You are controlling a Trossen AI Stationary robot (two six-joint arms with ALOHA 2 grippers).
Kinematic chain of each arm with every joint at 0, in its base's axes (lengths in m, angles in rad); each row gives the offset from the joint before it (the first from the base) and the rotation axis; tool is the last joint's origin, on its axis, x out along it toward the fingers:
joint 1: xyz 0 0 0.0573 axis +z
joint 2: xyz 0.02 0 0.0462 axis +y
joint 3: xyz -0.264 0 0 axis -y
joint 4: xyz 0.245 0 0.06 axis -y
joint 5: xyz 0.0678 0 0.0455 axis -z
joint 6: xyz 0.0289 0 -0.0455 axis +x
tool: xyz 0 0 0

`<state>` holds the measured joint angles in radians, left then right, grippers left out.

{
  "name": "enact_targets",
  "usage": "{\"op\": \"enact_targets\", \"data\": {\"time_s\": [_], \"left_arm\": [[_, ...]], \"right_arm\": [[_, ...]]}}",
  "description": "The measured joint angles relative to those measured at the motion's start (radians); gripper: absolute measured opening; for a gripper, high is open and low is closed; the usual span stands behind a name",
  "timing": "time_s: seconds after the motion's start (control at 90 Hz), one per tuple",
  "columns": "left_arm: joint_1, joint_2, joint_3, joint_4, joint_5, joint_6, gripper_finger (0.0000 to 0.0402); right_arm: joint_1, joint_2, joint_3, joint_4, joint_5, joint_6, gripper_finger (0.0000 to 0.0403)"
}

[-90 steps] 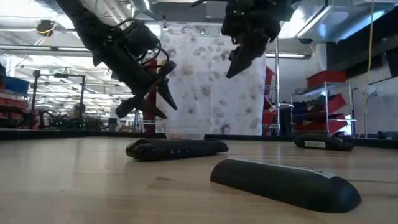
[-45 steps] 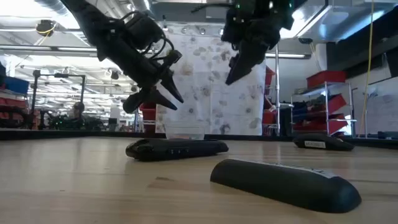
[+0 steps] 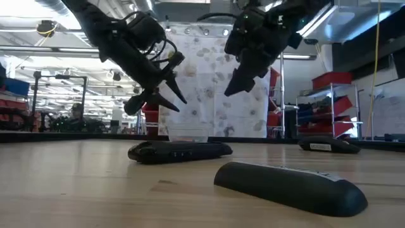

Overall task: Insert battery
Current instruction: Remove the silver battery from the transparent bin

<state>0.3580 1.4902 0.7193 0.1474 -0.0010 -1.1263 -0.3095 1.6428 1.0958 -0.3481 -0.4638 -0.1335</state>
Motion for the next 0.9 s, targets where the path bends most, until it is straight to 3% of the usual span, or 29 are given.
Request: {"op": "enact_targets", "data": {"time_s": [0.333, 0.533, 0.9], "left_arm": [[0.036, 0.000, 0.001, -0.140, 0.050, -0.003, 0.0160], [0.075, 0.000, 0.001, -0.165, 0.036, 0.085, 0.0146], [0.099, 0.074, 0.001, -0.137, 0.067, 0.082, 0.0117]], "right_arm": [[-0.047, 0.000, 0.000, 0.062, 0.016, 0.007, 0.0154], [-0.047, 0.000, 0.000, 0.060, 0.026, 0.006, 0.0154], [-0.047, 0.000, 0.000, 0.044, 0.026, -0.001, 0.0154]]}}
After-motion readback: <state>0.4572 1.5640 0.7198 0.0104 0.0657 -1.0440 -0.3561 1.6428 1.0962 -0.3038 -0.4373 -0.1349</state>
